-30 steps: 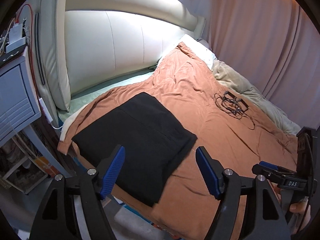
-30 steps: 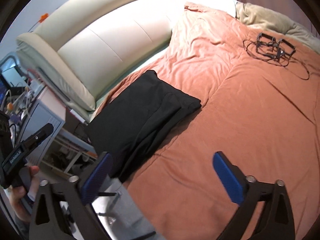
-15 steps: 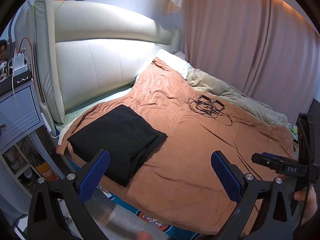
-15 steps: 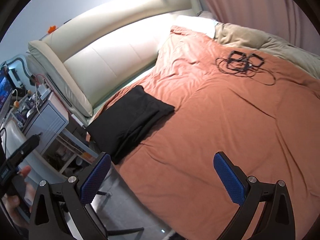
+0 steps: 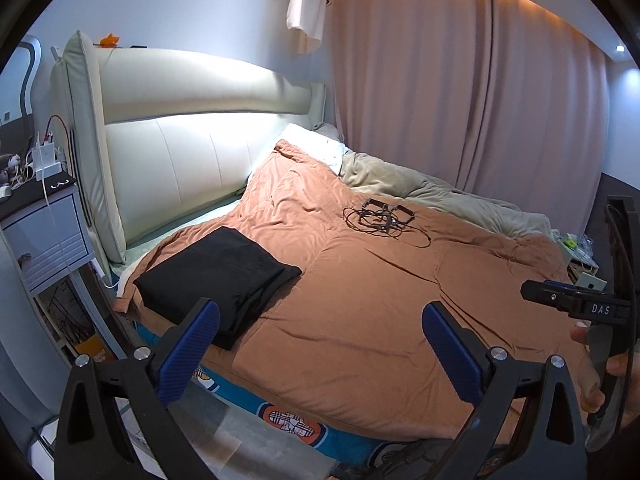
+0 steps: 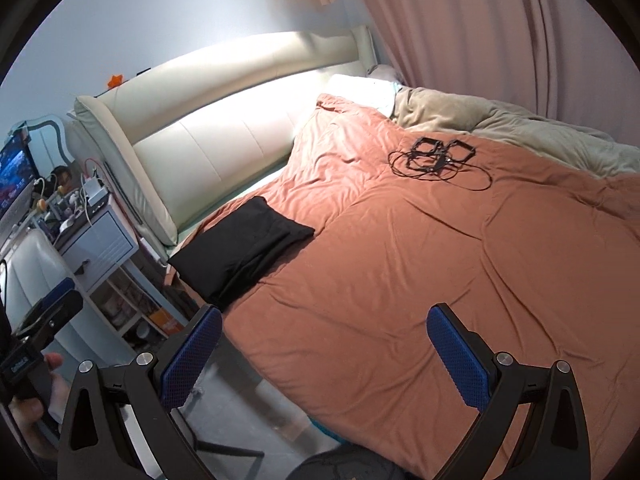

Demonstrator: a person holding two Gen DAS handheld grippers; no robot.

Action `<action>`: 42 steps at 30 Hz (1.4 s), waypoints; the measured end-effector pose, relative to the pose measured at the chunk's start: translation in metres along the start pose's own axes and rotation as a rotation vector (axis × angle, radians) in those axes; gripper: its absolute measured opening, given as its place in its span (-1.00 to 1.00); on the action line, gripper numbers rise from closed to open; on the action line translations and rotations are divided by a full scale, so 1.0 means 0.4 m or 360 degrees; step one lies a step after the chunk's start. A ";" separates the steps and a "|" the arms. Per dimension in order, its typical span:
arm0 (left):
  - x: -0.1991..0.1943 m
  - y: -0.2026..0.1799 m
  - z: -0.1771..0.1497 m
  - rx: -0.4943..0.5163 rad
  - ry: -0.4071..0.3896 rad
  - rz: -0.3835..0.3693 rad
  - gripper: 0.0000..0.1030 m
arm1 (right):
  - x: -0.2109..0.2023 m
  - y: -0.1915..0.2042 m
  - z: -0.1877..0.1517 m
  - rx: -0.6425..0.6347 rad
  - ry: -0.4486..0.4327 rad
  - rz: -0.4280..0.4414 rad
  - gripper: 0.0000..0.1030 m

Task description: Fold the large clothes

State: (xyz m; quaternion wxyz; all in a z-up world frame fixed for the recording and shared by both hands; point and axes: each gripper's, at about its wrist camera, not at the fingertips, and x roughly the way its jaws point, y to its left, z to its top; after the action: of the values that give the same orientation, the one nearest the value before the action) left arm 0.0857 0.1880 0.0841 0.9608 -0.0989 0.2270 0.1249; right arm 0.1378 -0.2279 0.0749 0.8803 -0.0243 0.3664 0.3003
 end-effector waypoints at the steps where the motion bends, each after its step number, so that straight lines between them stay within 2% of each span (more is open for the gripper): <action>1: -0.014 -0.008 -0.009 0.0012 -0.0007 -0.0001 1.00 | -0.016 -0.004 -0.010 0.0004 -0.0011 -0.0014 1.00; 6: -0.091 -0.040 -0.049 0.0086 -0.0071 -0.0017 1.00 | -0.111 -0.029 -0.073 0.0030 -0.0095 -0.0071 1.00; 13: -0.165 -0.047 -0.087 0.0059 -0.0104 -0.0055 1.00 | -0.243 -0.041 -0.145 -0.0026 -0.0189 -0.0193 1.00; 20: -0.228 -0.055 -0.124 0.0061 -0.0129 -0.0047 1.00 | -0.338 -0.032 -0.216 -0.0054 -0.0240 -0.0222 1.00; 24: -0.254 -0.065 -0.146 0.0089 -0.0101 -0.0027 1.00 | -0.388 -0.016 -0.260 -0.0075 -0.0260 -0.0236 1.00; 28: -0.280 -0.075 -0.175 0.0096 -0.0101 -0.0082 1.00 | -0.433 -0.004 -0.303 -0.0064 -0.0250 -0.0230 1.00; 36: -0.331 -0.087 -0.235 0.0109 -0.0170 -0.0070 1.00 | -0.486 0.003 -0.395 -0.0065 -0.0293 -0.0203 1.00; 42: -0.343 -0.116 -0.256 0.0155 -0.0201 -0.0066 1.00 | -0.498 -0.032 -0.424 -0.0039 -0.0333 -0.0270 1.00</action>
State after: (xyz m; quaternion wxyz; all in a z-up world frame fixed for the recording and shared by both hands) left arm -0.0621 0.0921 0.0639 0.9792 -0.0488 0.1697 0.0997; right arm -0.0718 -0.3846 0.0803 0.9356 -0.0345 0.2655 0.2301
